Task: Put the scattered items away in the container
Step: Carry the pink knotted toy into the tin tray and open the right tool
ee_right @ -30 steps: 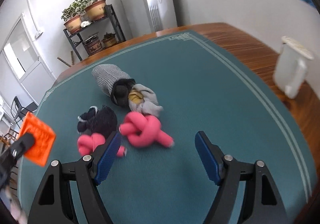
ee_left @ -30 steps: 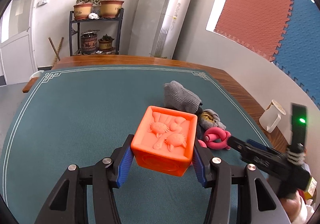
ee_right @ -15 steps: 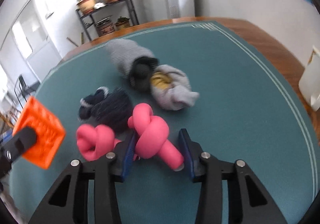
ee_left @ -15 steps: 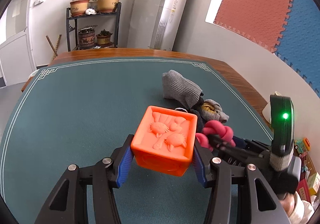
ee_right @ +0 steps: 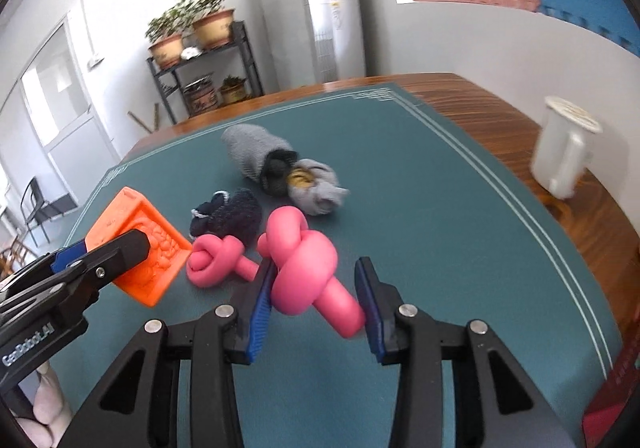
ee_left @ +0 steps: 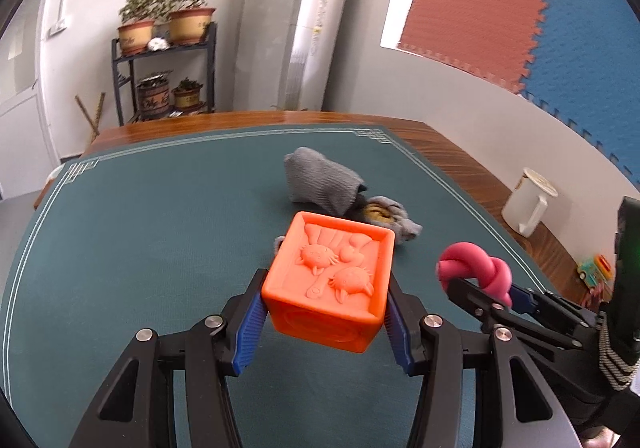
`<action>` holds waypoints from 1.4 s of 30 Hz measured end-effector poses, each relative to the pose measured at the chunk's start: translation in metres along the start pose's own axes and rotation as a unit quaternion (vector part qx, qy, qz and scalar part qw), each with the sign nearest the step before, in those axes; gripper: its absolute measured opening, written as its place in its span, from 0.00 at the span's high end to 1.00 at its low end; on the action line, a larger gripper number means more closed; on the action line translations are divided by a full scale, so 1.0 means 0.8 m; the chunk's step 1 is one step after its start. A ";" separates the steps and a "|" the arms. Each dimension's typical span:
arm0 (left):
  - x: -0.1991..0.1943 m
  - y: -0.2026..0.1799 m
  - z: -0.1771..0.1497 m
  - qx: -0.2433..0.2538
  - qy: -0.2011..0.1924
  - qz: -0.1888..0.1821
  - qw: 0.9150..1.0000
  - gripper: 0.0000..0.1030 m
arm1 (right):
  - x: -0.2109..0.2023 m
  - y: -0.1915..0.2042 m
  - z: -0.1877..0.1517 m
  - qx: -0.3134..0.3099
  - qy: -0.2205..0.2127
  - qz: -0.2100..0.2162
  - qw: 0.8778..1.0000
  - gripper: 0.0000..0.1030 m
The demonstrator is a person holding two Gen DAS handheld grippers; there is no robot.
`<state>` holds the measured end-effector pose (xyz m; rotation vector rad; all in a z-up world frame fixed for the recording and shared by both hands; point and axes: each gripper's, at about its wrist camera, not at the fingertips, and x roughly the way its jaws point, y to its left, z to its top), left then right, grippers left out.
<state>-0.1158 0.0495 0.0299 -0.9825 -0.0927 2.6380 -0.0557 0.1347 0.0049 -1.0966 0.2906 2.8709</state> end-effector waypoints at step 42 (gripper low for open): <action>-0.077 -0.174 -0.059 0.144 -0.018 -0.103 0.984 0.47 | -0.326 -0.289 -0.153 0.205 -0.109 -0.282 0.931 0.57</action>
